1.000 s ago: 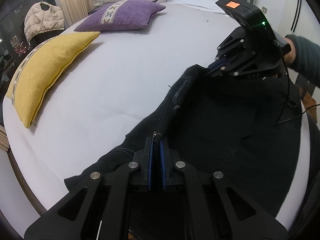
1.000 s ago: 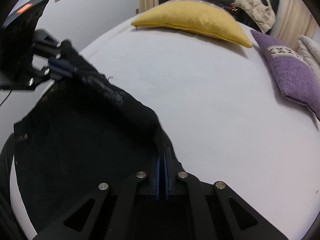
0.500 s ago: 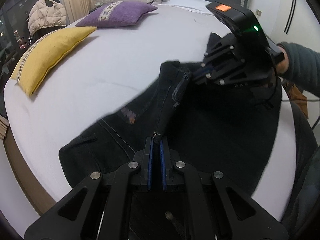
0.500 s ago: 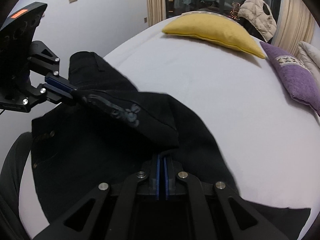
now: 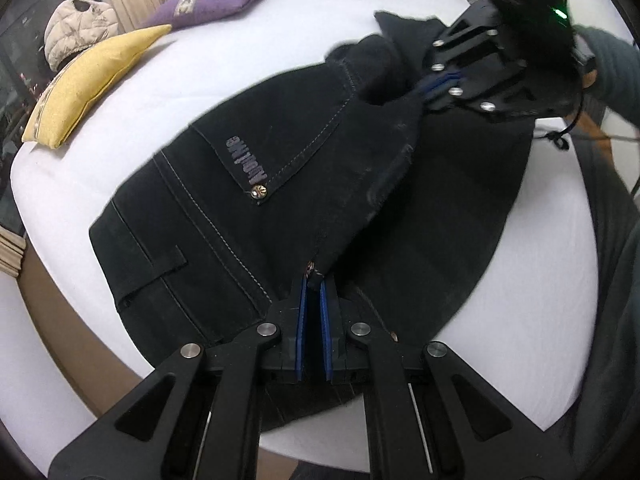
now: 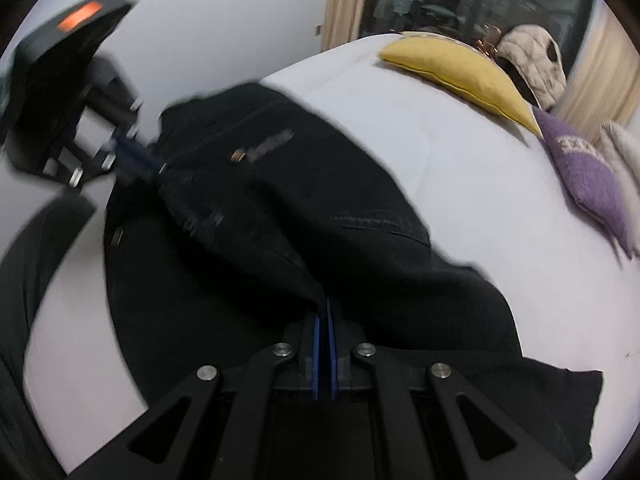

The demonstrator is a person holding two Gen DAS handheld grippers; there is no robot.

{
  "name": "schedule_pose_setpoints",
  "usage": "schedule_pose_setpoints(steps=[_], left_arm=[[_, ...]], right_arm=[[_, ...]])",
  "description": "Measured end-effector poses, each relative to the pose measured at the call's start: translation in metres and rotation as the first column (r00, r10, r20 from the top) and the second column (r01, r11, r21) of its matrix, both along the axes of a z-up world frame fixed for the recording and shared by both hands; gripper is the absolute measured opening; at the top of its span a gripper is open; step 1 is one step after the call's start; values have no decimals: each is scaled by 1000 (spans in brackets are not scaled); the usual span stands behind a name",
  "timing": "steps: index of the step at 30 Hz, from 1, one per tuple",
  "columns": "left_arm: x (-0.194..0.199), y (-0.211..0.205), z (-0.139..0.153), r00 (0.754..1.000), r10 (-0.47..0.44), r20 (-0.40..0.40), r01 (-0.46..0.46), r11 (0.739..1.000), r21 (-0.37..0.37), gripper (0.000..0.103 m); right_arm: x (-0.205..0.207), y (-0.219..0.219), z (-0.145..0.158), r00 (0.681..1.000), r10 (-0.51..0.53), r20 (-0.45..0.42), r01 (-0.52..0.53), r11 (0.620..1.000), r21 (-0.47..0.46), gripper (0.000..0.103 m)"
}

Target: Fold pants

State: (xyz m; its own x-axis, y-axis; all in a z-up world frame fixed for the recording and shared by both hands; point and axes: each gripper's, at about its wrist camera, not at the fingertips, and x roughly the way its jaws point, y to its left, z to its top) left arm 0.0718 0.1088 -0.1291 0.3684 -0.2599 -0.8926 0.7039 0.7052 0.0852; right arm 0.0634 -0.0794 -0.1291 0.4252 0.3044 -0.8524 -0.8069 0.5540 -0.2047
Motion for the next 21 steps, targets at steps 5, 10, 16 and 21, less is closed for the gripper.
schedule_pose_setpoints(steps=[5,10,16,21], left_arm=[[-34,-5,-15,999,-40,8,39,996,79,0],[-59,4,-19,1000,-1,11,0,999,54,0],[-71,1,3,996,15,83,-13,1000,-23,0],[-81,7,16,984,48,173,-42,998,-43,0]], right_arm=[[-42,-6,-21,996,38,83,-27,992,-125,4],[-62,-19,-19,993,-3,121,18,992,-122,4],[-76,-15,-9,988,0,151,17,994,-112,4],[-78,-18,4,989,-9,146,20,997,-74,4]])
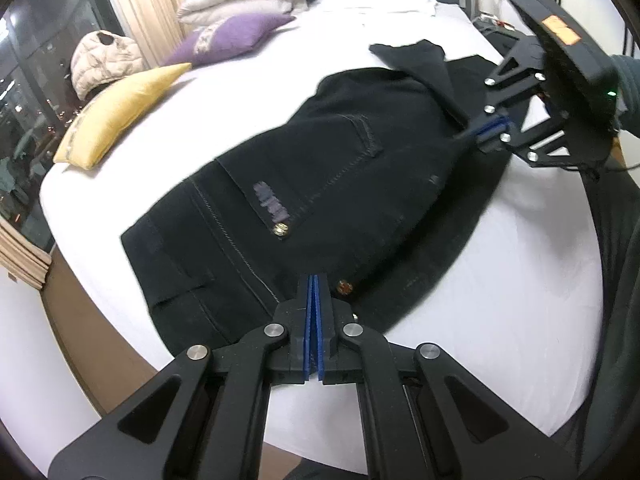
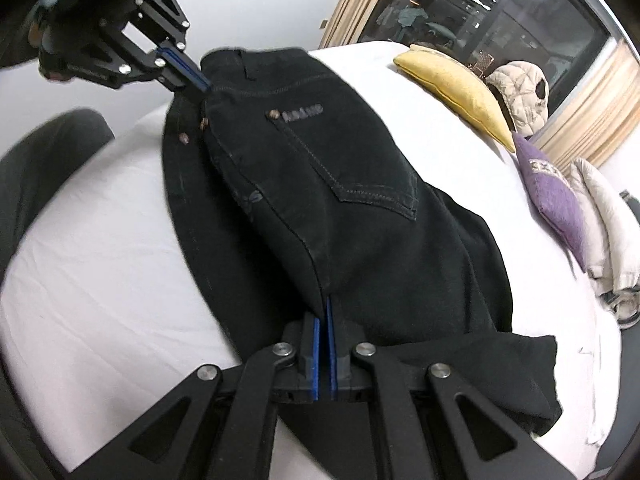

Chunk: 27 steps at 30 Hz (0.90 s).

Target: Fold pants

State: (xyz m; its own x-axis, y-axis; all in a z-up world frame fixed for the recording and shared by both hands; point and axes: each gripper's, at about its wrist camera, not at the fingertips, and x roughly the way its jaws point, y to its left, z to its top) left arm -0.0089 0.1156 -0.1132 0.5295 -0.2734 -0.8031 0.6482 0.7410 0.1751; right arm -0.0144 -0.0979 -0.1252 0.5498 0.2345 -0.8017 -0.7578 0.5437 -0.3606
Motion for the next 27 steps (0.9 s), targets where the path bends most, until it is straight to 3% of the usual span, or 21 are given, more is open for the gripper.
schedule_pose_setpoints(steps=[15,24,27], left_arm=[[28,-11,-10,996,28,-87,-36,995,-93,0],[43,-27,-24,993,64,-99,-73,993,-89,0],[53,-29,-44,987,110,-119,-112,994,-10,1]], right_arm=[[-19,-8,-21,999,35,-1,-35,998,-58,4],[-19,7,-36,999,23,35,-19,994,-104,5],[-19,10,-37,999,1,35,2,995,-98,5]])
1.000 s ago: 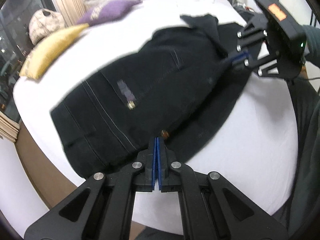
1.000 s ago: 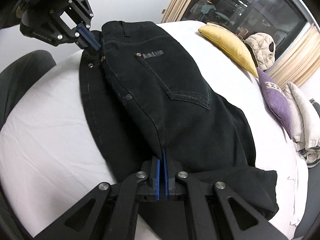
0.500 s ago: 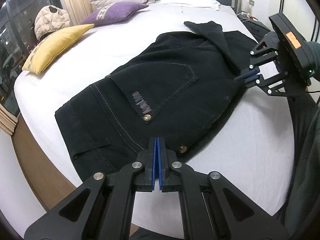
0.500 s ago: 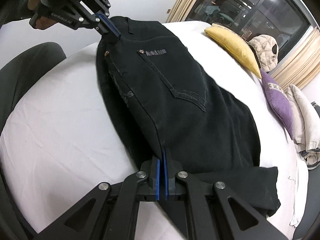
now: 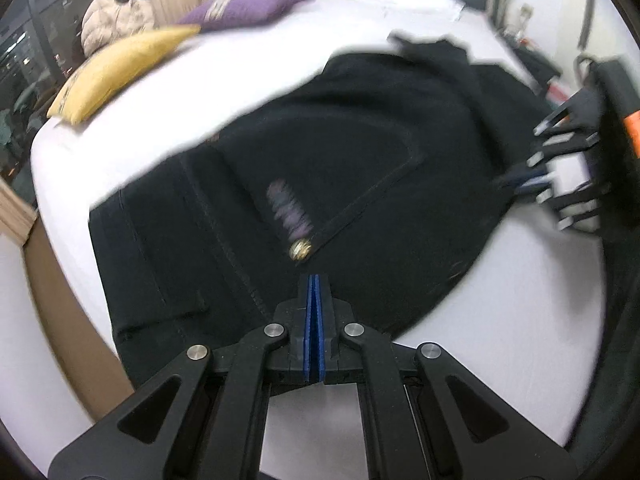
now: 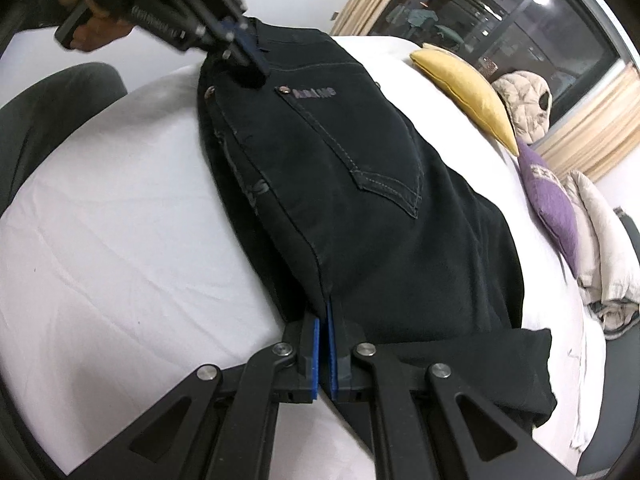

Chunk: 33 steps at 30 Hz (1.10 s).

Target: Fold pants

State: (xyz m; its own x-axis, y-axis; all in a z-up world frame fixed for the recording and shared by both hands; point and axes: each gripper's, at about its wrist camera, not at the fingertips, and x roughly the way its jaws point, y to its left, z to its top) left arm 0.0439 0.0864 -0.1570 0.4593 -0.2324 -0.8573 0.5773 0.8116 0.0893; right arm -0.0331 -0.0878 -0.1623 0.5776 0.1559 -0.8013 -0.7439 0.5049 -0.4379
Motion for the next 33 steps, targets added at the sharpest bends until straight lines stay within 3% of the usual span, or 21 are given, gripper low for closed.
schedule_pose_setpoints(steps=[4,7,10,12,13,16,19,21,23,24,25,28,30,33], left_arm=[[10,12,-11,999,43,-14,-43,999,-10,1],[7,8,-9,1000,25,4,-25,999,39,1],[6,5,-2,999,32,10,-32,997,72,1],[8,3,13,997,66,39,-69,995,72,1],[8,3,22,996,79,46,-81,996,42,1],[19,-9,51,990,105,98,-101,994,-46,1],[42,-32,53,985,140,99,-132,988,-78,1],[54,-42,32,986,156,59,-154,987,-36,1],[65,-42,-5,982,186,-28,-185,982,39,1],[64,-36,-14,980,197,-33,-196,980,19,1],[59,-27,-13,978,209,-20,-209,978,-27,1],[59,-17,-7,968,247,-37,-248,968,-32,1],[60,-20,6,960,277,-35,-278,959,-45,1],[58,-44,41,972,233,36,-225,961,-161,1]], right_arm=[[-2,2,-13,1000,-9,-7,8,1000,-26,8],[-7,-1,-10,999,-31,7,31,1000,-6,10],[-8,-9,5,997,-54,-59,56,998,26,21],[-10,-17,28,989,-43,-144,60,992,112,64],[-11,-22,44,990,-38,-134,62,983,175,67],[15,-31,81,986,-92,-141,135,930,341,68],[55,-32,83,967,-162,-197,236,863,448,68],[76,-29,62,944,-207,-256,303,851,430,57],[85,-32,29,911,-271,-311,372,866,334,53],[85,-35,13,889,-307,-340,407,870,279,53],[77,-43,5,884,-317,-345,420,861,285,53],[44,-64,5,892,-326,-313,420,852,311,53],[32,-76,16,880,-342,-331,445,837,318,53],[37,-96,43,875,-355,-328,471,780,412,57]])
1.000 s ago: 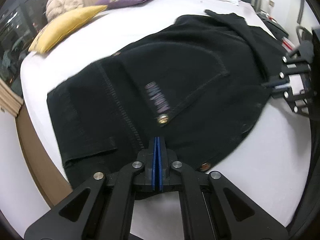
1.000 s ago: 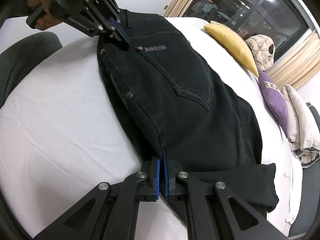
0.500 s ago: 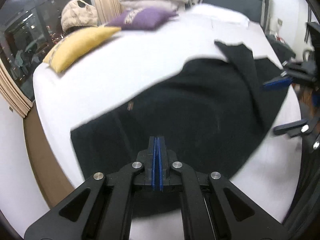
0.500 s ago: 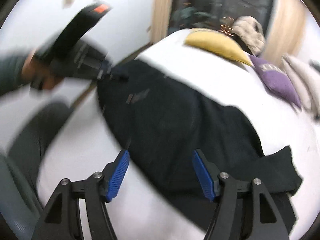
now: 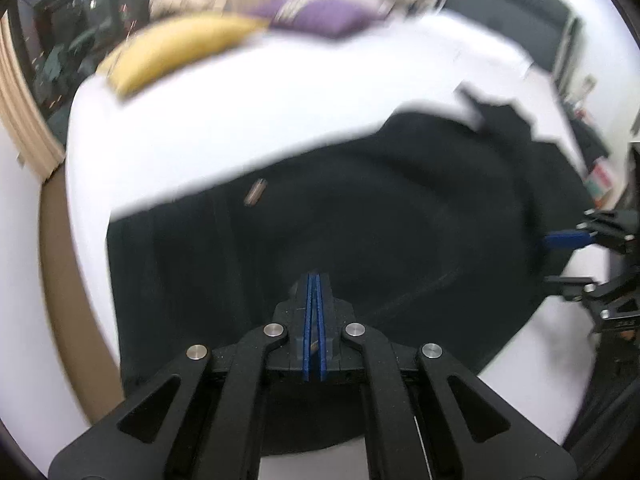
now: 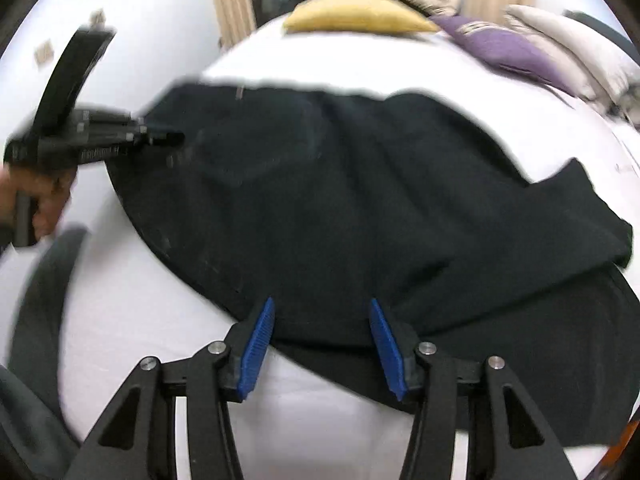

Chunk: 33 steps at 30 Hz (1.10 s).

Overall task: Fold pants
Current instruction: 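Open the right tool and move it toward the leg hems, then grasp the jeans leg hems with the right tool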

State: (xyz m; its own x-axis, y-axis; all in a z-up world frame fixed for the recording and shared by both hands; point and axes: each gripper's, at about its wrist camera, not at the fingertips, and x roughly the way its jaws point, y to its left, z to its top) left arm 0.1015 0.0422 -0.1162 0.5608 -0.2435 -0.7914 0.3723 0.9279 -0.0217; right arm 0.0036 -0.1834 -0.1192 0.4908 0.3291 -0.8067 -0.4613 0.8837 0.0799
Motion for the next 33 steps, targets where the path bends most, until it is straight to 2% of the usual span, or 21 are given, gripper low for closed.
schedule_pose_setpoints(steps=[1,2,3,5,6,7,9,11,13,15,17,19,20,22,25,29,33], left_arm=[[2,-11,4,1000,-15,10,15,1000,-14,1],[6,-26,4,999,-39,10,39,999,-22,1],[9,-36,1,999,-53,2,53,998,-17,1],[24,-57,-20,997,-58,-55,60,998,34,1],[33,-67,-38,991,-51,-120,61,995,74,1],[39,-71,-51,987,-55,-149,68,994,82,1],[38,-78,-52,990,-51,-133,64,993,95,1],[39,-84,-41,991,-54,-121,67,993,101,1],[34,-87,-21,994,-86,-63,88,996,30,2],[34,-95,-10,994,-107,-14,107,994,10,2],[44,-106,-15,995,-101,-20,101,995,-21,2],[63,-117,-33,995,-62,-73,61,998,-12,2],[70,-123,-40,994,-54,-98,53,999,-9,2],[74,-129,-60,990,-44,-137,45,999,9,2],[72,-121,-69,991,-26,-129,26,1000,-3,2],[60,-103,-72,991,-30,-131,24,999,-45,2],[51,-90,-71,992,-32,-123,25,998,-58,2]], right_arm=[[3,-3,7,1000,-13,18,12,1000,24,61],[6,-5,11,999,-19,32,18,999,35,71],[10,-5,8,999,-16,35,15,1000,27,76],[19,-5,-6,1000,3,-16,-3,1000,-8,76],[22,-6,-20,997,1,-71,-5,999,-50,76],[23,-8,-24,996,-6,-87,0,998,-67,75],[21,-24,-16,996,-22,-90,20,999,-28,72],[25,-53,10,996,-77,-44,77,997,11,72],[47,-91,37,985,-174,-3,174,984,44,72],[88,-135,56,951,-308,-14,309,950,53,72],[132,-166,66,911,-412,-13,412,911,9,72],[184,-186,67,875,-483,-32,481,875,-61,72],[195,-195,64,859,-511,-47,506,859,-79,72],[238,-204,50,823,-559,-101,544,826,-147,72],[273,-202,27,786,-608,-114,571,784,-245,72],[304,-217,-4,691,-698,-189,644,713,-278,69],[317,-218,-23,648,-732,-213,653,677,-339,69]])
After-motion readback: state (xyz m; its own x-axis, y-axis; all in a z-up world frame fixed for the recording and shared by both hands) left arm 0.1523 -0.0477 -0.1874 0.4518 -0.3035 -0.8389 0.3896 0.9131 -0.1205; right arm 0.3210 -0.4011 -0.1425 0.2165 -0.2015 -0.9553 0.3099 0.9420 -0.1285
